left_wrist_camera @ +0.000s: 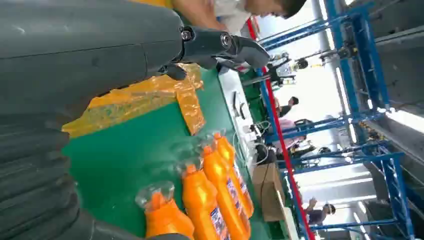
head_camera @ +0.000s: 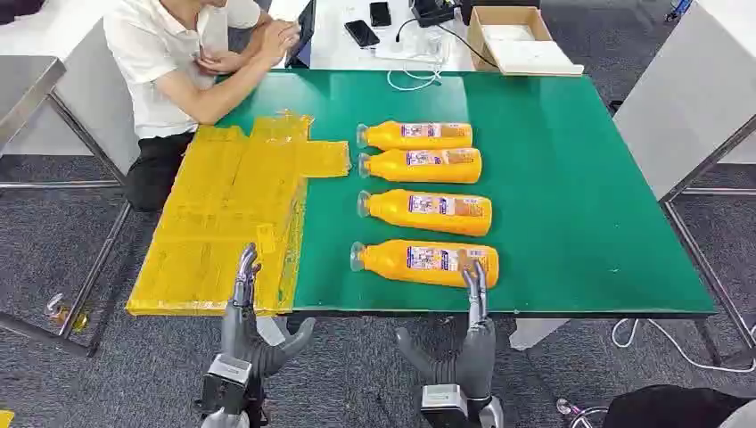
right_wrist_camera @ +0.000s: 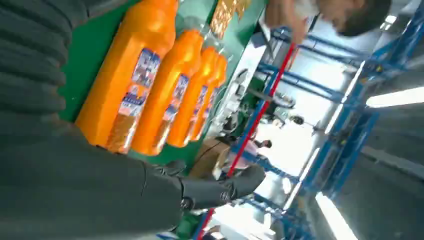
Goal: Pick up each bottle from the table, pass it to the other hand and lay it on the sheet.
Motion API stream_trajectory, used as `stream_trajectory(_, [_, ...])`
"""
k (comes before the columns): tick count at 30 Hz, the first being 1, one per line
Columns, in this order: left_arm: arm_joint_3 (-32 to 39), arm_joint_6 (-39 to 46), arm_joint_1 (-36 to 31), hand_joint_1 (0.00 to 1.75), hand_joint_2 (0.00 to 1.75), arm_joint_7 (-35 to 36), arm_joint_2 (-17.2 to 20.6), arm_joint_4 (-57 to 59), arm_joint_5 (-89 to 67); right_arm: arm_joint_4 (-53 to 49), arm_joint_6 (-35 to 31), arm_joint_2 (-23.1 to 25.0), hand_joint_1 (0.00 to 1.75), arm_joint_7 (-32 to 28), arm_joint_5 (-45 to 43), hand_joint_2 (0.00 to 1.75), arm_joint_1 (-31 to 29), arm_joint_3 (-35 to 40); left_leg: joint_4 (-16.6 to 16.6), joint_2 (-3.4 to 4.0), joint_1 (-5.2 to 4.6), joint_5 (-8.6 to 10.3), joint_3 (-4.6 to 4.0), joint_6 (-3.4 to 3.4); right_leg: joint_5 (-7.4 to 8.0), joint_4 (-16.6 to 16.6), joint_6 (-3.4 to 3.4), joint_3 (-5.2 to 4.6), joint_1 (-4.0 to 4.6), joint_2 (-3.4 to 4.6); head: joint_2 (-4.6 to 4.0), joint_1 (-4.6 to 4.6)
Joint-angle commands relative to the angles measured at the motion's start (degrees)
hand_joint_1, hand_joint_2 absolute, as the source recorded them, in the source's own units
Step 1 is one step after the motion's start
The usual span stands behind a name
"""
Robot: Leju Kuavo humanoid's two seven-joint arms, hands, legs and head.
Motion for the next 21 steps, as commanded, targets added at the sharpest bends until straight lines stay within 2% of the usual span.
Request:
stream_trajectory(1, [-2.27,-0.61,-3.51,0.00,1.75,0.26,0.67,7.54,0.25,5.30,-0.56,-0.84,0.00,2.51,0.96,1.75,-2.74,-3.61,-0.13,0.06,-0.05,-0.08,0.41,0.00,-0.08,-0.12,-0.06,0.40,-0.03,0.00,0.00,-0.02])
stream_trajectory(6, [-3.07,0.05,-4.76,0.00,1.75,0.26,0.08,10.18,-2.11,4.95,1.13,-0.63,0.00,2.54,3.56,1.75,-2.43,-5.35,-0.13,-0.02,-0.06,-0.05,0.35,0.00,-0.07,-0.11,-0.05,0.36,-0.04,-0.06,0.00,0.02])
stream_trajectory(10, [-2.93,-0.12,-5.81,0.00,1.75,0.26,-0.59,12.17,-2.03,5.61,2.33,-0.76,0.00,5.56,5.25,1.75,-2.39,-5.40,-0.11,-0.03,-0.05,-0.03,0.25,-0.01,-0.05,-0.08,-0.05,0.26,-0.03,-0.06,0.00,-0.02])
stream_trajectory(19, [-2.96,0.11,-4.60,0.00,1.75,0.26,-0.12,11.06,-2.24,5.07,1.33,-0.77,0.00,6.21,6.21,1.75,-0.37,-6.25,-0.09,0.02,-0.04,-0.06,0.26,-0.01,-0.07,-0.08,-0.05,0.26,-0.02,-0.02,0.00,-0.02])
stream_trajectory(21, [-3.09,-0.20,-3.86,0.00,1.75,0.26,0.12,10.61,-1.61,5.39,1.54,-1.33,0.00,8.68,8.17,1.75,0.65,-6.30,-0.11,0.01,-0.05,-0.08,0.34,-0.01,-0.10,-0.09,-0.06,0.34,-0.03,-0.04,0.00,-0.02])
